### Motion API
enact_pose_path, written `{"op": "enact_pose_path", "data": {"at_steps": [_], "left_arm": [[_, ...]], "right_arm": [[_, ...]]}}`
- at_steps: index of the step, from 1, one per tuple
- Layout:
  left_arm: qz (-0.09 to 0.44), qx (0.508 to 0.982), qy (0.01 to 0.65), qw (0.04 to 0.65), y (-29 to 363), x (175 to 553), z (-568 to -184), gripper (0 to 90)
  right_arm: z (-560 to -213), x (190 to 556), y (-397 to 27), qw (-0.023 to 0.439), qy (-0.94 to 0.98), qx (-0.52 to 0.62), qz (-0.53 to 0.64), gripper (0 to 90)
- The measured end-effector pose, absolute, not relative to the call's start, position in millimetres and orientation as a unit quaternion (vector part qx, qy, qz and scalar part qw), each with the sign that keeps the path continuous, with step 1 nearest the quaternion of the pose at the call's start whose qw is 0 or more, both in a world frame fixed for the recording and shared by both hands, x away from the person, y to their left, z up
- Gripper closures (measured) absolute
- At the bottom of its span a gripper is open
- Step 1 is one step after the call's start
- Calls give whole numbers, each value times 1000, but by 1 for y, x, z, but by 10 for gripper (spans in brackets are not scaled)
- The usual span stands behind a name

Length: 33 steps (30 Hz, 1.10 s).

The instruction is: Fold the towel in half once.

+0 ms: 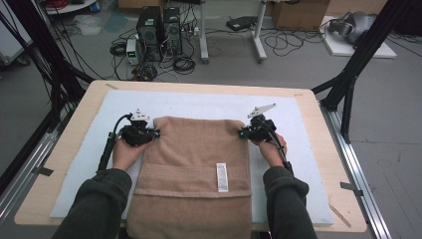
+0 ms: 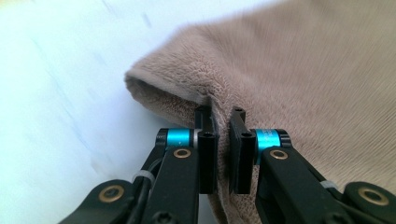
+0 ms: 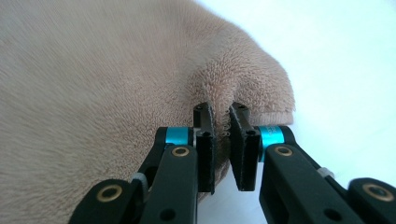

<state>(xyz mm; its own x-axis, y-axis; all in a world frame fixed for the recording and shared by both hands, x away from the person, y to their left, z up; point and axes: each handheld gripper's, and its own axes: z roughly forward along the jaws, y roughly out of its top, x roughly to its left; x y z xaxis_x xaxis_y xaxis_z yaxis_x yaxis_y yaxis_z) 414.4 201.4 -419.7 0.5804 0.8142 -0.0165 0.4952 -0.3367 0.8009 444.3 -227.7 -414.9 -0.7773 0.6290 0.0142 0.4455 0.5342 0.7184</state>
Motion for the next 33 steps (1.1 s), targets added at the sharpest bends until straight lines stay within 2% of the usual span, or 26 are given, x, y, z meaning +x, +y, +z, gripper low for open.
{"op": "enact_pose_path", "data": {"at_steps": [8, 9, 11, 13, 14, 18, 19, 23, 25, 26, 27, 30, 33], "left_arm": [[253, 757, 406, 445, 202, 451, -332, 832], [251, 758, 411, 440, 202, 456, -328, 802], [237, 765, 419, 428, 205, 462, -333, 639], [219, 777, 420, 415, 209, 462, -345, 581], [216, 780, 418, 412, 211, 459, -352, 562], [204, 787, 412, 411, 219, 444, -374, 527], [203, 790, 410, 408, 220, 440, -378, 522], [199, 796, 395, 413, 225, 418, -390, 496], [192, 806, 386, 406, 225, 408, -394, 487], [197, 807, 380, 407, 226, 401, -395, 475], [198, 809, 374, 408, 226, 396, -397, 481], [190, 811, 362, 417, 228, 380, -401, 487], [176, 815, 349, 427, 228, 364, -408, 533]], "right_arm": [[-324, 474, -231, 193, 846, 292, 402, 821], [-317, 479, -233, 193, 841, 299, 407, 781], [-320, 488, -238, 177, 825, 325, 427, 601], [-339, 497, -241, 121, 816, 365, 431, 447], [-350, 499, -242, 104, 818, 376, 423, 442], [-376, 489, -239, 91, 827, 374, 409, 393], [-379, 486, -237, 80, 830, 375, 404, 385], [-386, 462, -230, 100, 845, 347, 394, 409], [-387, 453, -226, 89, 851, 343, 388, 409], [-387, 446, -224, 106, 854, 332, 386, 440], [-387, 438, -222, 120, 855, 316, 393, 463], [-391, 420, -221, 116, 858, 297, 402, 483], [-398, 400, -220, 112, 859, 282, 413, 488]]}}
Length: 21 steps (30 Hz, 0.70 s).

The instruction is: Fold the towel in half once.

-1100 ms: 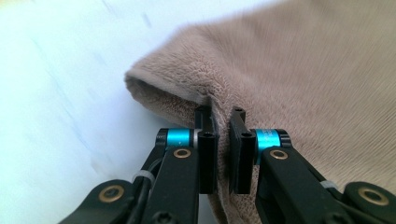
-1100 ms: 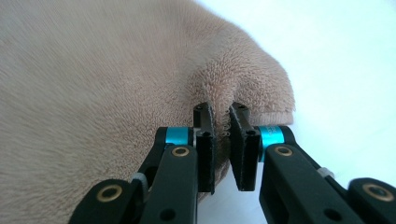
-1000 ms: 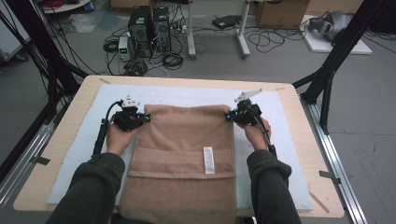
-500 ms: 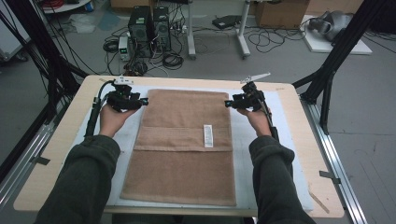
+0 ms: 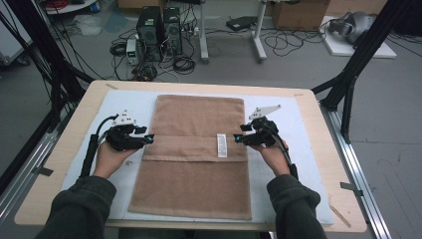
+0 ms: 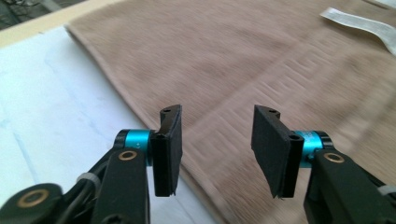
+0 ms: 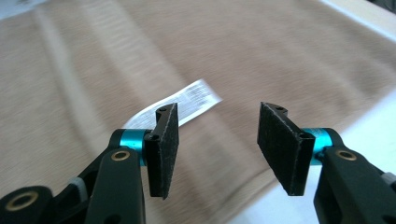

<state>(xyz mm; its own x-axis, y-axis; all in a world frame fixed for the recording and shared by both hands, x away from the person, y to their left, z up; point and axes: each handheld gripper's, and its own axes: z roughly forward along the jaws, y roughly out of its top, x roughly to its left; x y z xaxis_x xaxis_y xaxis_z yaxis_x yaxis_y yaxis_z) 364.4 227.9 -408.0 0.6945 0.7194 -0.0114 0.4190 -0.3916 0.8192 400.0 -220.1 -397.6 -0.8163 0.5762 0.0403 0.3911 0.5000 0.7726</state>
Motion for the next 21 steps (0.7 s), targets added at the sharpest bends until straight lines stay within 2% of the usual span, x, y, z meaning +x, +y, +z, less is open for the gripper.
{"op": "enact_pose_path", "data": {"at_steps": [6, 13, 18, 21], "left_arm": [[162, 822, 336, 429, 226, 342, -425, 519], [139, 836, 346, 403, 228, 343, -443, 669], [149, 829, 349, 410, 226, 342, -445, 812], [152, 826, 352, 412, 226, 341, -442, 852]], "right_arm": [[-421, 376, -225, 96, 865, 276, 408, 508], [-441, 371, -220, 85, 881, 267, 382, 578], [-440, 371, -219, 86, 885, 255, 381, 800], [-437, 372, -219, 81, 884, 249, 386, 840]]}}
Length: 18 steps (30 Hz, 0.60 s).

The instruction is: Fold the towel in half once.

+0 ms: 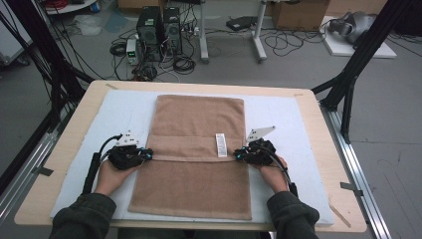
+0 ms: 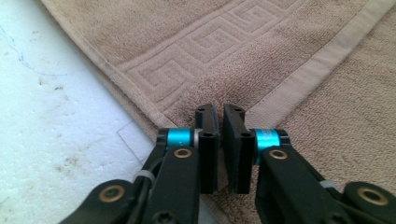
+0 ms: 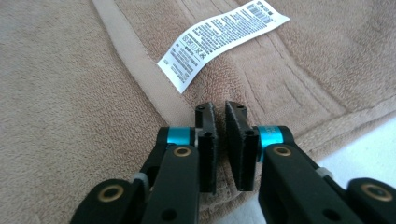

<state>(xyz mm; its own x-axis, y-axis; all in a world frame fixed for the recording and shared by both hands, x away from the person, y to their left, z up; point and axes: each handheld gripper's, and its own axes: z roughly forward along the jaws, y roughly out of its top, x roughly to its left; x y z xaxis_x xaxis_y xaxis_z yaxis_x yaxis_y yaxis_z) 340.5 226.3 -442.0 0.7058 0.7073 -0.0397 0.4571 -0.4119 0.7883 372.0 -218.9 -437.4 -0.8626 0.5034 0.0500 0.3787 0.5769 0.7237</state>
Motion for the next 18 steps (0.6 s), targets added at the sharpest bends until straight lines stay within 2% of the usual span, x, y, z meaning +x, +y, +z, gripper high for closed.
{"op": "enact_pose_path", "data": {"at_steps": [7, 18], "left_arm": [[147, 805, 355, 452, 236, 330, -421, 854], [145, 818, 323, 452, 242, 280, -409, 856]], "right_arm": [[-414, 365, -226, 79, 869, 247, 422, 842], [-391, 322, -225, 66, 877, 205, 429, 835]]}}
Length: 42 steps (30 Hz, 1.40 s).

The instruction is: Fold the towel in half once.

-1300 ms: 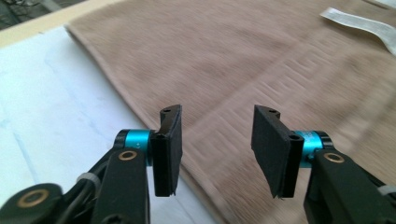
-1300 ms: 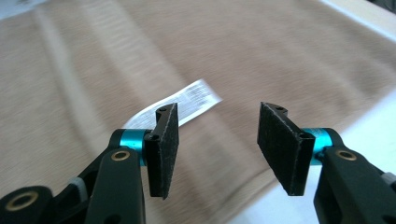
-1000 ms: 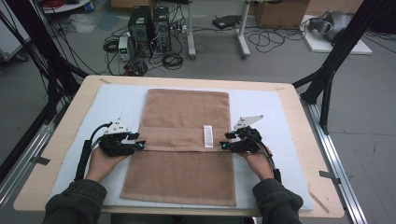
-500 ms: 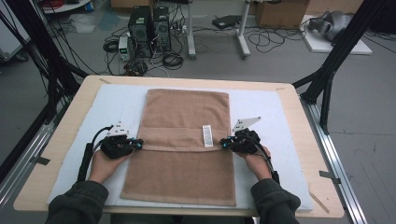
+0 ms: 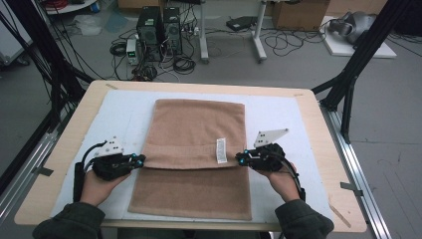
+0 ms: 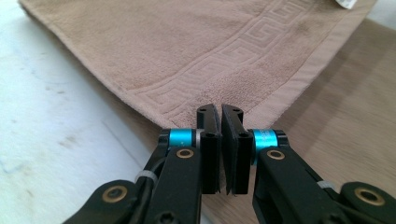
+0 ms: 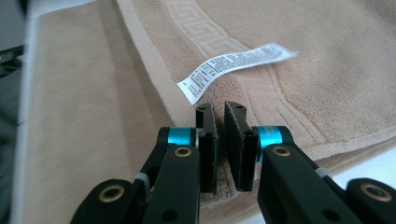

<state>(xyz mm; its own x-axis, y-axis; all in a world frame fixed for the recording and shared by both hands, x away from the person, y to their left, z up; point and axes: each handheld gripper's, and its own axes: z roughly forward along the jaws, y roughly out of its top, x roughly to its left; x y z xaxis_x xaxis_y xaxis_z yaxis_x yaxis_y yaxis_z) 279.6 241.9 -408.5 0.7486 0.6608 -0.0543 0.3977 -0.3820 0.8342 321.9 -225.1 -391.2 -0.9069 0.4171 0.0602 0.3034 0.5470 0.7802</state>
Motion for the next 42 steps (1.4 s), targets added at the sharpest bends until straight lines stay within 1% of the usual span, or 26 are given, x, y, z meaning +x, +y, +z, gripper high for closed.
{"op": "enact_pose_path", "data": {"at_steps": [2, 3, 4, 5, 6, 7, 9, 10, 12, 14, 16, 18, 20, 21, 22, 23, 24, 25, 27, 28, 33, 35, 42], "left_arm": [[134, 824, 310, 455, 244, 267, -408, 855], [133, 827, 304, 454, 245, 261, -408, 838], [132, 828, 300, 455, 246, 257, -408, 789], [137, 827, 301, 454, 247, 254, -408, 716], [143, 828, 301, 451, 248, 253, -409, 662], [141, 828, 302, 451, 248, 254, -410, 630], [140, 831, 299, 448, 246, 256, -413, 625], [140, 831, 300, 447, 245, 258, -416, 625], [137, 833, 302, 443, 242, 263, -421, 626], [140, 838, 302, 433, 240, 268, -427, 620], [131, 842, 306, 424, 238, 272, -433, 574], [127, 846, 309, 417, 236, 274, -440, 583], [124, 848, 309, 412, 235, 275, -444, 619], [123, 840, 319, 421, 234, 274, -445, 623], [120, 837, 322, 427, 232, 273, -446, 649], [125, 836, 322, 426, 231, 273, -447, 706], [130, 835, 322, 427, 230, 272, -448, 731], [136, 834, 323, 426, 229, 272, -448, 777], [136, 834, 323, 426, 229, 272, -448, 838], [137, 835, 322, 424, 229, 272, -447, 847], [145, 833, 319, 427, 230, 268, -439, 860], [149, 830, 318, 434, 232, 265, -433, 860], [160, 824, 302, 451, 237, 249, -411, 861]], "right_arm": [[-390, 308, -226, 62, 881, 196, 426, 828], [-390, 302, -227, 61, 882, 190, 426, 801], [-389, 297, -229, 56, 881, 187, 430, 746], [-389, 294, -231, 51, 879, 186, 436, 712], [-388, 292, -233, 53, 879, 183, 438, 684], [-387, 291, -235, 62, 879, 182, 437, 661], [-390, 293, -238, 79, 882, 185, 426, 625], [-393, 296, -238, 81, 882, 187, 424, 623], [-404, 301, -236, 79, 882, 190, 423, 623], [-416, 305, -233, 68, 883, 196, 421, 623], [-427, 309, -229, 59, 885, 197, 418, 623], [-435, 310, -224, 54, 893, 196, 401, 630], [-441, 310, -220, 51, 898, 191, 392, 668], [-443, 309, -220, 57, 898, 188, 393, 700], [-443, 308, -220, 57, 898, 187, 395, 724], [-443, 309, -221, 55, 895, 195, 397, 752], [-444, 310, -221, 45, 892, 204, 400, 776], [-444, 310, -220, 42, 892, 208, 400, 796], [-442, 309, -219, 48, 894, 204, 396, 831], [-441, 309, -219, 44, 895, 205, 395, 847], [-435, 307, -220, 49, 894, 201, 398, 853], [-431, 305, -222, 43, 890, 203, 405, 853], [-404, 292, -225, 65, 885, 183, 423, 853]]}}
